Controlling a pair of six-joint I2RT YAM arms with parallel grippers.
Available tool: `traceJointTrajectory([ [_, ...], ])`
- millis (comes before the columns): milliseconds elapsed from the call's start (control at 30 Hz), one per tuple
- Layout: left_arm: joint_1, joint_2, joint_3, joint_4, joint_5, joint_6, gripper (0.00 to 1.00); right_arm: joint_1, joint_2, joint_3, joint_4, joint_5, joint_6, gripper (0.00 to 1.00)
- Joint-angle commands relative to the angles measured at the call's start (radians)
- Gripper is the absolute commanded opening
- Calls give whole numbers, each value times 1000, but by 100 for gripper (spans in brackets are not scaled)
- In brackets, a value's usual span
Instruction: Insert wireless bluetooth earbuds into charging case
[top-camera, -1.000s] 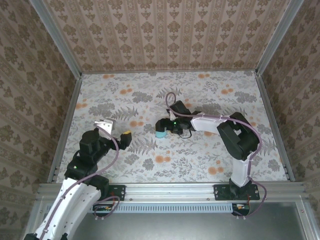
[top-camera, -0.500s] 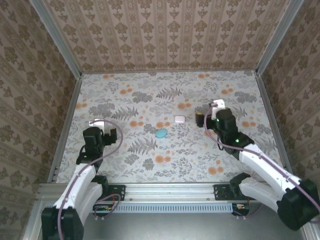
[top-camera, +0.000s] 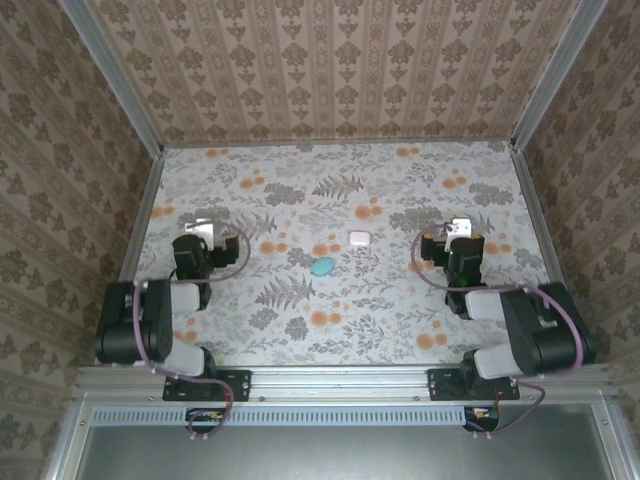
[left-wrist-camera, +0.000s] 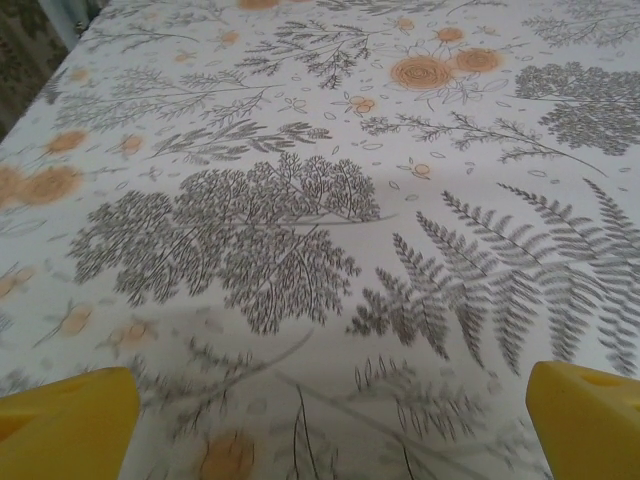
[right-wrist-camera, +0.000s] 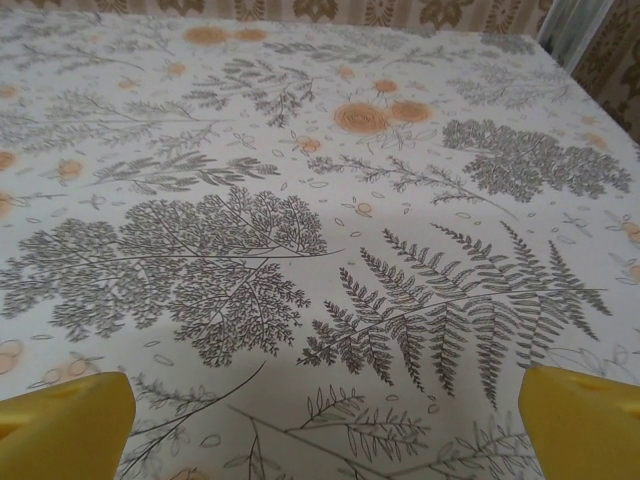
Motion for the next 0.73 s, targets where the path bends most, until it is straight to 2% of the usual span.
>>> traceJointTrajectory([
  [0,9,20,59,39,56,23,100,-26,101,59,190,-18,30,100],
  [67,9,24,66,41,50,19,100,-43,71,125,9,-50,50,100],
  [133,4,29,67,42,38,23,100,-62,79,109,50,-98,51,100],
  [200,1,28,67,39,32,23,100,-62,78,127,14,-111,46,100],
  [700,-5,27,69,34,17,24,100,-62,77,129,8,-139,38,100],
])
